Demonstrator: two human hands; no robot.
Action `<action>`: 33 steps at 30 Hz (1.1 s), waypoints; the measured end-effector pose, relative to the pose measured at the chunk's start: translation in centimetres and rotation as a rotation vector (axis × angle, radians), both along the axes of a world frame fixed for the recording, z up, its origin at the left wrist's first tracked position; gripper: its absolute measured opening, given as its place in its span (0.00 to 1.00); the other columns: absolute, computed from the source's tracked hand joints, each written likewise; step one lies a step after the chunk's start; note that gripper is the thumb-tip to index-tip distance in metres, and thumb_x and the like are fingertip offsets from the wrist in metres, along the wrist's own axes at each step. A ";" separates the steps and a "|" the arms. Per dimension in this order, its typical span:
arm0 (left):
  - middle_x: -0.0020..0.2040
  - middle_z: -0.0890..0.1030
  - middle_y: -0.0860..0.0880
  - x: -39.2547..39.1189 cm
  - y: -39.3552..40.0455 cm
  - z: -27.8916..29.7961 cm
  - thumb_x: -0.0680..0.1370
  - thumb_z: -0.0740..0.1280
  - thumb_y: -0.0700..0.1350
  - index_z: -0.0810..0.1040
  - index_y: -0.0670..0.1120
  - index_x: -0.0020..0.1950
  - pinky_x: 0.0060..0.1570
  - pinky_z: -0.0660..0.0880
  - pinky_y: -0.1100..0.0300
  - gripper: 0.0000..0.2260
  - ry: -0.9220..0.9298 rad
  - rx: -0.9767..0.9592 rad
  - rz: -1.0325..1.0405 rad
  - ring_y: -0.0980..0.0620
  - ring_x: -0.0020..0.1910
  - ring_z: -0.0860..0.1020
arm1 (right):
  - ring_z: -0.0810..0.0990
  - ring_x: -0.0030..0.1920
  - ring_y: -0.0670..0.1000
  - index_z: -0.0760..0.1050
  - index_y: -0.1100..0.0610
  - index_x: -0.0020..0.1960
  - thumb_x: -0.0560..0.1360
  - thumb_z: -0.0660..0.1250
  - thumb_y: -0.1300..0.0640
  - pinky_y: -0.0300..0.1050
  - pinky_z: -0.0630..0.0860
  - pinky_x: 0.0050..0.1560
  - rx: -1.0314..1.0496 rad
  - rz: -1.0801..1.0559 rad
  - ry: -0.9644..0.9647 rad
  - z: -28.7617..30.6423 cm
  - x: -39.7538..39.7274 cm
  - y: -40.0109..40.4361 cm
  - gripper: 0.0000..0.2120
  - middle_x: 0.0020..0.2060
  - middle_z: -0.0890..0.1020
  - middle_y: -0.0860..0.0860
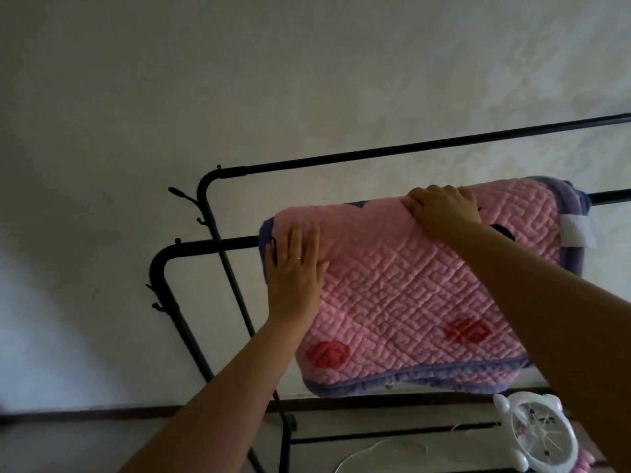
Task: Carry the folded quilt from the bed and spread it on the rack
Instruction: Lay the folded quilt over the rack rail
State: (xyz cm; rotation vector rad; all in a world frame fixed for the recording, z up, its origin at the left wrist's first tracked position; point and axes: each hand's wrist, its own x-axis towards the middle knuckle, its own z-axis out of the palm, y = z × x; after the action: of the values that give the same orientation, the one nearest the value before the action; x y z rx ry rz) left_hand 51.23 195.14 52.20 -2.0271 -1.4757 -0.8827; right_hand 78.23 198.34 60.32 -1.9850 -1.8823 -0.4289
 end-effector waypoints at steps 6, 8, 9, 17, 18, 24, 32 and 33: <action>0.76 0.56 0.40 -1.0 -2.7 -3.3 0.79 0.65 0.47 0.55 0.49 0.78 0.68 0.66 0.50 0.30 -0.325 -0.037 -0.004 0.41 0.74 0.58 | 0.73 0.61 0.59 0.70 0.48 0.65 0.81 0.45 0.41 0.61 0.62 0.67 -0.005 -0.016 0.012 0.0 -1.0 0.3 0.23 0.59 0.78 0.56; 0.75 0.58 0.41 -1.0 -3.6 -4.0 0.78 0.66 0.47 0.53 0.49 0.78 0.66 0.69 0.52 0.32 -0.468 -0.064 -0.038 0.43 0.73 0.61 | 0.73 0.61 0.59 0.71 0.48 0.65 0.81 0.44 0.41 0.61 0.62 0.67 -0.004 -0.018 0.015 -0.1 -1.0 0.2 0.23 0.59 0.77 0.56; 0.74 0.60 0.41 -0.9 -4.2 -4.4 0.79 0.65 0.48 0.52 0.49 0.78 0.62 0.73 0.54 0.32 -0.542 -0.088 -0.051 0.44 0.71 0.65 | 0.73 0.61 0.59 0.71 0.48 0.65 0.81 0.44 0.41 0.61 0.62 0.67 -0.005 -0.019 0.018 -0.1 -0.9 0.2 0.23 0.59 0.77 0.56; 0.64 0.77 0.47 0.5 -7.7 -8.2 0.75 0.65 0.59 0.61 0.46 0.73 0.47 0.78 0.60 0.31 -0.759 -0.306 0.062 0.47 0.56 0.80 | 0.72 0.62 0.60 0.71 0.49 0.65 0.81 0.43 0.41 0.61 0.61 0.67 0.017 -0.032 0.041 -0.2 -0.1 -0.4 0.24 0.59 0.77 0.57; 0.63 0.77 0.46 1.1 -8.1 -8.8 0.75 0.66 0.59 0.64 0.45 0.71 0.48 0.78 0.58 0.30 -0.772 -0.333 0.087 0.47 0.56 0.80 | 0.72 0.63 0.60 0.71 0.49 0.65 0.81 0.42 0.41 0.61 0.60 0.68 0.017 -0.026 0.045 -0.3 -0.2 -0.4 0.24 0.60 0.77 0.57; 0.63 0.75 0.42 4.8 -10.1 -9.8 0.76 0.68 0.46 0.59 0.42 0.74 0.49 0.79 0.51 0.30 -0.862 -0.436 0.195 0.45 0.54 0.79 | 0.52 0.77 0.55 0.62 0.46 0.73 0.81 0.49 0.48 0.62 0.45 0.75 -0.031 0.191 0.147 -0.5 0.9 -1.0 0.21 0.74 0.63 0.52; 0.47 0.81 0.43 7.1 -13.2 -9.8 0.78 0.63 0.42 0.72 0.39 0.61 0.40 0.75 0.56 0.13 -0.870 -0.439 0.325 0.45 0.42 0.80 | 0.62 0.72 0.58 0.68 0.55 0.71 0.77 0.63 0.62 0.54 0.65 0.71 0.289 0.301 0.377 -6.4 4.9 -8.3 0.23 0.72 0.65 0.55; 0.45 0.81 0.43 7.0 -13.5 -9.6 0.78 0.62 0.41 0.73 0.40 0.58 0.39 0.74 0.55 0.10 -0.892 -0.440 0.331 0.46 0.40 0.79 | 0.64 0.71 0.59 0.68 0.55 0.71 0.77 0.63 0.61 0.55 0.67 0.68 0.310 0.293 0.396 -7.4 5.3 -9.2 0.22 0.71 0.66 0.55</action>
State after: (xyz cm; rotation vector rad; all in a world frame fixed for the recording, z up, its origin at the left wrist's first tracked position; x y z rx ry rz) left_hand 58.22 181.61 42.58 -1.6047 -2.5790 -1.5180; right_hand 83.53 189.15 52.95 -1.4408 -1.6963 -0.2078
